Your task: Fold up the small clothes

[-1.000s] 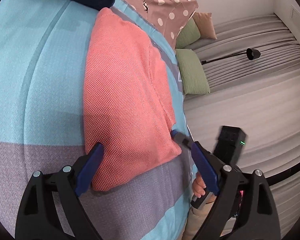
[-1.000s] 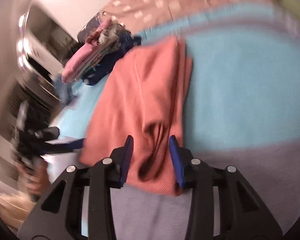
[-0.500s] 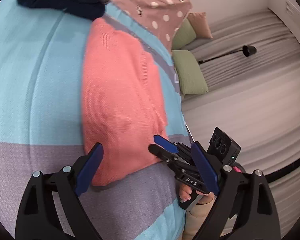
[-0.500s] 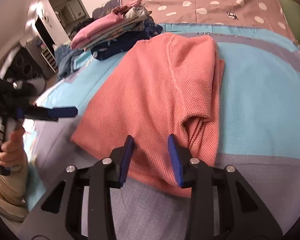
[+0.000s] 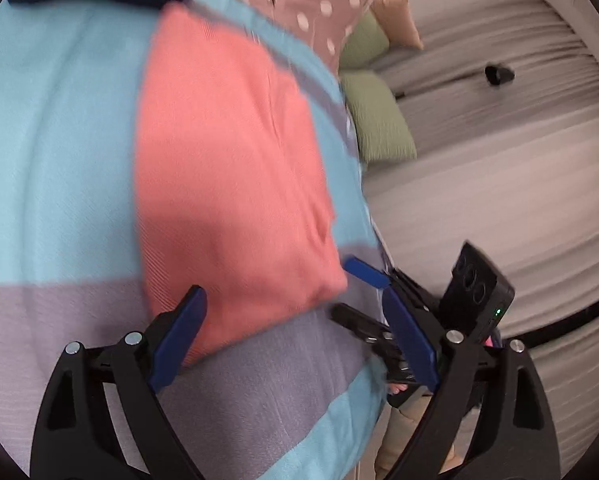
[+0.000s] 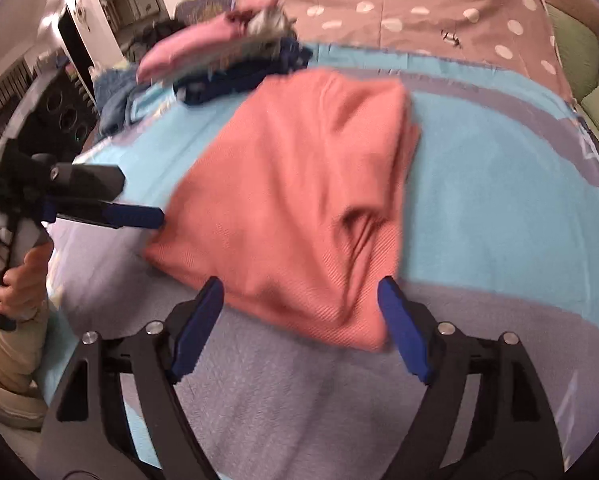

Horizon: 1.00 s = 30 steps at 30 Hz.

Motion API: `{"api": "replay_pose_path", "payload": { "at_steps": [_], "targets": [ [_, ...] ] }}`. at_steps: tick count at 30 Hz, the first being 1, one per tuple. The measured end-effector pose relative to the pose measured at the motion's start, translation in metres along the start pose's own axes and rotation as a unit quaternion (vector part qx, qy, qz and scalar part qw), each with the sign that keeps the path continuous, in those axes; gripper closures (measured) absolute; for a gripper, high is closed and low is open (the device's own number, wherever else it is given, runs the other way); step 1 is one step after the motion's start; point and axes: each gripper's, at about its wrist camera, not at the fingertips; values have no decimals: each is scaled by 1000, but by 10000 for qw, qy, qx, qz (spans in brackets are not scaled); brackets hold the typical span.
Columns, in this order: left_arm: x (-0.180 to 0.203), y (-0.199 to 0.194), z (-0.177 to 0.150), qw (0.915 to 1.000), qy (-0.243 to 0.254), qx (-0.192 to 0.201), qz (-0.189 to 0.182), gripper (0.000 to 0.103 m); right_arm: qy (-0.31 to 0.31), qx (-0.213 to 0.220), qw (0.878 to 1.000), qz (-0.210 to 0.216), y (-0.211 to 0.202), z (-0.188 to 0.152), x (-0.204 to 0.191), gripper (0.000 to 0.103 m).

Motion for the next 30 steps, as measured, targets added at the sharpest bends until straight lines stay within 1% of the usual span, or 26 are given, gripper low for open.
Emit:
{"api": "replay_pose_path", "payload": {
  "at_steps": [1,2,4,5,6,8,9,10,11,12,13,14,16,20,22,23,24,26,27,28,30],
  "targets": [
    [-3,-10,6,9999,-52,133,-37,9,202,103,9995,199,-8,8,12,21],
    [-6,-16,8,9997,-102,196,-62,7,389,153,9986,325,-10,14,22,17],
    [-21,-21,18,9989,-387,248,-53,6,1086,207,9895,936,-9,30,57,15],
    [-32,-18,23,9980,-614,146,-78,6,1409,142,9820,1249,-3,36,73,15],
    [-40,-15,25,9968,-787,45,-148,6,1955,-53,9681,1564,12,44,98,15],
    [-56,-5,29,9931,-1131,-136,-263,7,2666,-290,9433,1955,38,54,129,15],
    [-64,1,29,9917,-1254,-178,-198,7,2800,-373,9351,2142,47,56,136,15],
    [-65,4,28,9921,-1231,-189,-159,7,2971,-525,9215,2447,63,61,146,15],
    [-63,7,28,9933,-1127,-211,-124,6,3062,-668,9132,2603,76,66,151,15],
    [-59,9,29,9948,-979,-256,-78,6,3069,-779,9123,2596,84,70,153,15],
    [-56,11,31,9954,-902,-312,-55,6,3033,-967,9172,2398,96,76,154,18],
    [-56,15,31,9955,-869,-375,-59,4,2994,-1081,9194,2309,103,80,152,18],
    [-56,23,36,9948,-857,-551,-44,3,2915,-1218,9203,2307,113,92,148,17],
    [-49,49,47,9937,-689,-885,38,1,2665,-1610,9252,2171,127,111,133,9],
    [-47,63,52,9931,-628,-985,55,1,2594,-1722,9265,2112,130,116,128,8],
    [-46,67,53,9931,-612,-1003,44,1,2622,-1748,9249,2126,134,117,128,8],
    [-47,69,53,9930,-624,-999,9,1,2758,-1738,9196,2192,135,117,129,8],
    [-50,70,49,9931,-670,-965,-75,1,2932,-1713,9095,2399,137,116,131,8],
    [-50,71,48,9933,-677,-924,-133,1,2917,-1721,9058,2546,140,116,126,9],
    [-50,71,47,9936,-661,-896,-166,1,2851,-1739,9064,2585,142,117,123,10],
    [-50,69,45,9948,-636,-776,-178,1,2622,-1706,9173,2464,143,120,111,11]
  ]
}}
Point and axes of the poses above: each gripper's, at about its wrist camera, not at the fingertips, and y roughly the way its jaws point, x to its right, z to its top, and after that the axes turned 4 degrees about -z, right-handed
